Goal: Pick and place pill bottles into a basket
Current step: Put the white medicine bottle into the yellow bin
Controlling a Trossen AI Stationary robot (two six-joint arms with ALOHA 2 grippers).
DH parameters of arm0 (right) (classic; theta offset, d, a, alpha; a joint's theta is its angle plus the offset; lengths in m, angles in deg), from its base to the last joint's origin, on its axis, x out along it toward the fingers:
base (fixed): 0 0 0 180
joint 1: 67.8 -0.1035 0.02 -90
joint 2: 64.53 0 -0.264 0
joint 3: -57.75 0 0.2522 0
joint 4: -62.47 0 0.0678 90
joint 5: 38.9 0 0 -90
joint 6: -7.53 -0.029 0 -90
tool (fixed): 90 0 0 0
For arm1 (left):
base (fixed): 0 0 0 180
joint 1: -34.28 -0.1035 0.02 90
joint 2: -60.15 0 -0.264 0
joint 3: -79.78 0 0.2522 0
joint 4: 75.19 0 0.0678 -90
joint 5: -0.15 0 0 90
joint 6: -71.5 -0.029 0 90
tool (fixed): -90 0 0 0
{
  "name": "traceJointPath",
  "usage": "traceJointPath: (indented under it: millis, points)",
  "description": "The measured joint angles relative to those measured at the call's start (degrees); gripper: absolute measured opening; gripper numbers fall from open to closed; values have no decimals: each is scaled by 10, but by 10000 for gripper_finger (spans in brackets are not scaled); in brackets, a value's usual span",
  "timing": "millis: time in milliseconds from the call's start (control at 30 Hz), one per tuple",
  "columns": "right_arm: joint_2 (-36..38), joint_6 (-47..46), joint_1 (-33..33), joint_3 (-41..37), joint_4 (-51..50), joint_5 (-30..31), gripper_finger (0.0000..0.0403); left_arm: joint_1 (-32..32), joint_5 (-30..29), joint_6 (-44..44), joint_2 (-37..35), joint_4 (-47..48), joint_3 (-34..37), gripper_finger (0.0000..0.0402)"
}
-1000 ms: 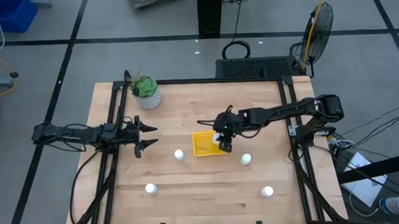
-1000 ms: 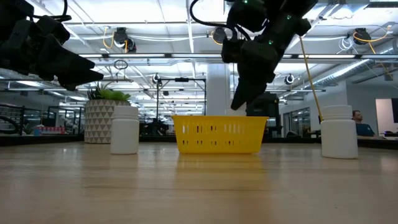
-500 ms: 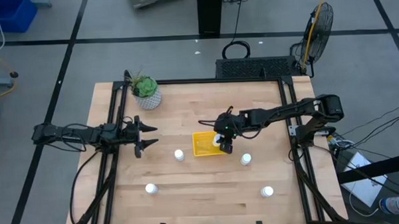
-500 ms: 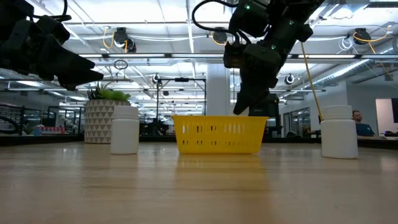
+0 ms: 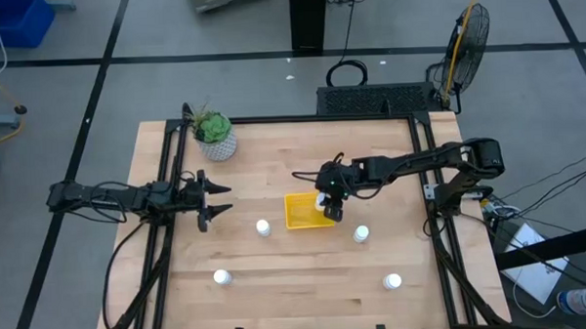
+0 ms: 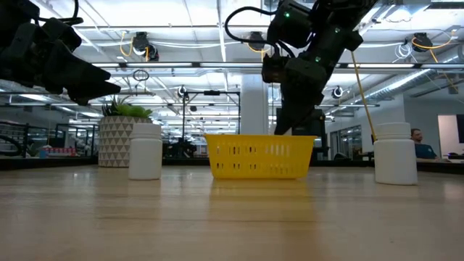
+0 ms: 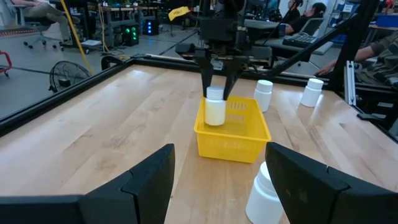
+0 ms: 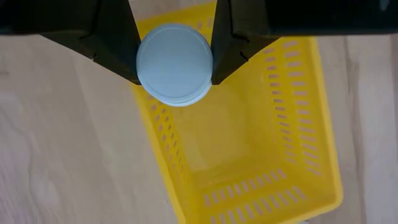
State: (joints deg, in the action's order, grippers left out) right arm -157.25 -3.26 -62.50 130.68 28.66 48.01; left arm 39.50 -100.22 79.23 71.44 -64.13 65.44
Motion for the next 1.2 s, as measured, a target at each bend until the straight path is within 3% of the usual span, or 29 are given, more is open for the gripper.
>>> traceJointPath:
  millis: [533, 733, 833, 1200]
  points:
    - [0, 14, 14, 0, 17, 0, 146, 0, 0, -4, 0, 0, 0, 257]
    - [0, 10, 13, 0, 26, 17, 237, 0, 0, -5, 0, 0, 0, 257]
    - [0, 10, 14, 0, 25, 19, 255, 0, 0, -5, 0, 0, 0, 257]
    - [13, 11, 14, 1, 28, 16, 241, 0, 0, -4, 0, 0, 0, 257]
